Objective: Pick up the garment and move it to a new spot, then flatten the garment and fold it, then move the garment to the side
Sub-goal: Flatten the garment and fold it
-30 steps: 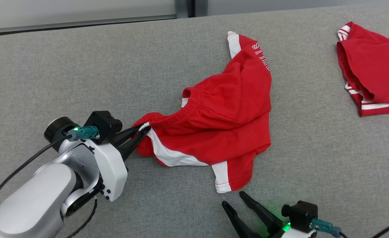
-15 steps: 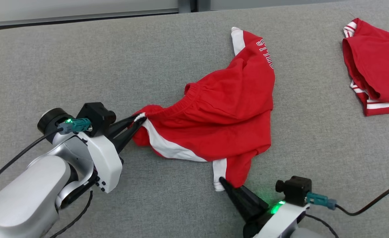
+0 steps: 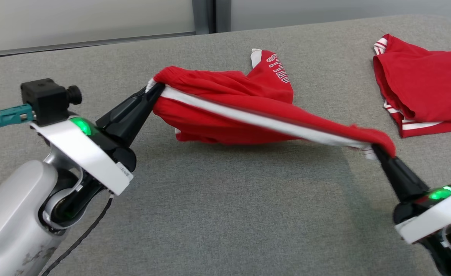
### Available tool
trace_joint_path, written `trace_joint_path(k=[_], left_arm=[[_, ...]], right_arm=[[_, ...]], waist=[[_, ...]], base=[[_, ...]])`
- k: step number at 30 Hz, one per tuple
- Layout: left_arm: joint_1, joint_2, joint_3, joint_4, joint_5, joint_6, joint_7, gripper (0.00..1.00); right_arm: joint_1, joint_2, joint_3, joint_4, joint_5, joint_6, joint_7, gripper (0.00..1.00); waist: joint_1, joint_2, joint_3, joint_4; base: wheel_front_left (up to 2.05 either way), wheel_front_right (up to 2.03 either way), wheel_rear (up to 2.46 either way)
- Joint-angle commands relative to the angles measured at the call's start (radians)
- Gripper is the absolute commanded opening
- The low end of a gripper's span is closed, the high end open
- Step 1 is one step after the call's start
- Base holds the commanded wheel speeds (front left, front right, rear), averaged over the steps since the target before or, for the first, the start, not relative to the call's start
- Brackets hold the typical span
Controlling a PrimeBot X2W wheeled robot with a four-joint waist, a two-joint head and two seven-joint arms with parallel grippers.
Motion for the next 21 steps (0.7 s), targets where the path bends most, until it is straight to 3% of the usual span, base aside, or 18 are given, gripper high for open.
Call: trace_joint_path(k=[1,6,13,15,21], left_arm=[[0.031,0.023,0.021,-0.018,-0.049,0.000,0.011,0.00],[0.074,0.041,0.020,-0.023,-0.079,0.017,0.027,0.00],[0.119,0.023,-0.003,0.027,-0.077,0.008,-0.014,0.00],[0.112,0.018,0.005,0.033,-0.101,0.004,-0.022,0.00],[0.013,0.022,0.025,-0.017,-0.195,-0.001,0.037,0.00]], right_arm=[[0.002,-0.059,-0.006,-0.017,0.045,0.000,0.019,0.00],[0.018,-0.116,0.031,-0.018,0.120,0.000,0.089,0.00],[0.015,-0.056,0.124,0.032,0.136,0.000,0.061,0.00],[0.007,-0.048,0.125,0.019,0.175,0.000,0.046,0.00],[-0.106,-0.123,0.061,-0.095,0.278,0.000,0.034,0.00]], waist=[[0.0000,0.0000,-0.011,0.004],[0.0000,0.0000,-0.009,0.024],[0.0000,0.0000,0.019,0.048],[0.0000,0.0000,0.019,0.048],[0.0000,0.0000,0.014,0.031]], base=[[0.00,0.00,0.00],[0.00,0.00,0.00],[0.00,0.00,0.00],[0.00,0.00,0.00],[0.00,0.00,0.00]])
